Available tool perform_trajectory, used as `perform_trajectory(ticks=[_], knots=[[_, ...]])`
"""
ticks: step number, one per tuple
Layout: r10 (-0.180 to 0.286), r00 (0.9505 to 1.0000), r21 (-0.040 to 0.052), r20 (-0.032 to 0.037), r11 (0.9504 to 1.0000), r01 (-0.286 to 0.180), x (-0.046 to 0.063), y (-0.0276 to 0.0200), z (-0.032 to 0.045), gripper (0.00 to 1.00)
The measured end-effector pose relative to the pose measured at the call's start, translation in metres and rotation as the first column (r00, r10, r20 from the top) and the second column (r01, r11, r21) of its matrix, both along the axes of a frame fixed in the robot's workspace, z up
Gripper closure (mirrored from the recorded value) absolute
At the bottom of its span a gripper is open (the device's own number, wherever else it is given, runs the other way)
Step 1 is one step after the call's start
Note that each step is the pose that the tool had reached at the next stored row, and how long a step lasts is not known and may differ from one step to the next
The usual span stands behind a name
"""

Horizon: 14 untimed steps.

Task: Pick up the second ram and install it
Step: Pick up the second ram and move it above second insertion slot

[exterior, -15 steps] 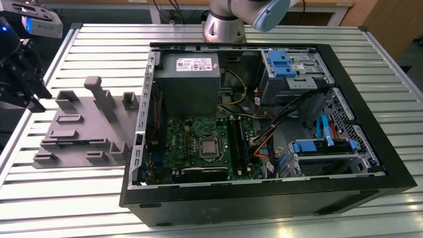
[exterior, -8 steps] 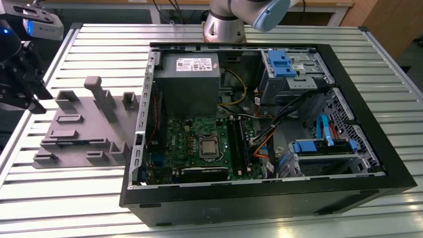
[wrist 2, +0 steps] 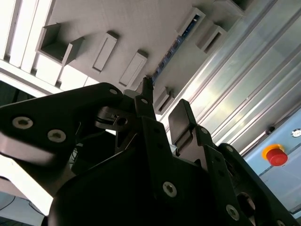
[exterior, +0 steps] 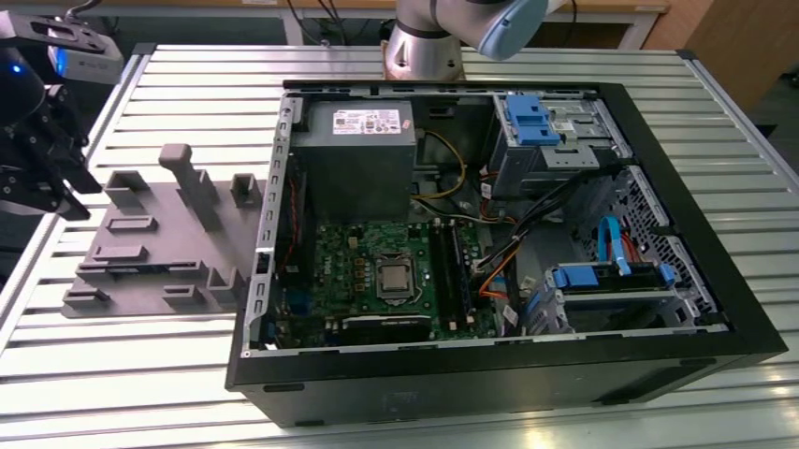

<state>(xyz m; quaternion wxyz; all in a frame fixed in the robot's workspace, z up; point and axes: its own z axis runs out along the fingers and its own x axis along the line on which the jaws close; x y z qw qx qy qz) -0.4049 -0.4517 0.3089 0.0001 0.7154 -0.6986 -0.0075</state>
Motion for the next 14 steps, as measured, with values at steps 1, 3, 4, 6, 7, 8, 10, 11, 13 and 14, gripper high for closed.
perform_trajectory(ticks=[1,3,4,6,7,8,10,11,13,14], knots=[[0.000,1.0000,0.0000,0.0000,1.0000,0.000,0.0000,0.0000,-0.0007,0.59],[0.000,1.0000,0.0000,0.0000,1.0000,0.000,0.0000,-0.0001,-0.0022,0.59],[0.000,1.0000,-0.0001,0.0000,1.0000,0.000,0.0000,-0.0001,-0.0029,0.59],[0.000,1.0000,0.0000,-0.0001,1.0000,0.000,0.0000,-0.0001,-0.0043,0.59],[0.000,1.0000,-0.0001,-0.0001,1.0000,0.000,0.0000,-0.0001,-0.0051,0.59],[0.000,1.0000,-0.0001,-0.0001,1.0000,0.000,0.0000,-0.0001,-0.0057,0.59],[0.000,1.0000,-0.0002,-0.0002,1.0000,0.000,0.0000,-0.0001,-0.0067,0.59],[0.000,1.0000,-0.0003,-0.0003,1.0000,0.000,0.0000,-0.0001,-0.0069,0.59],[0.000,1.0000,-0.0001,-0.0001,1.0000,0.000,0.0000,-0.0001,-0.0077,0.59],[0.000,1.0000,-0.0001,0.0000,1.0000,0.000,0.0000,-0.0001,-0.0078,0.59]])
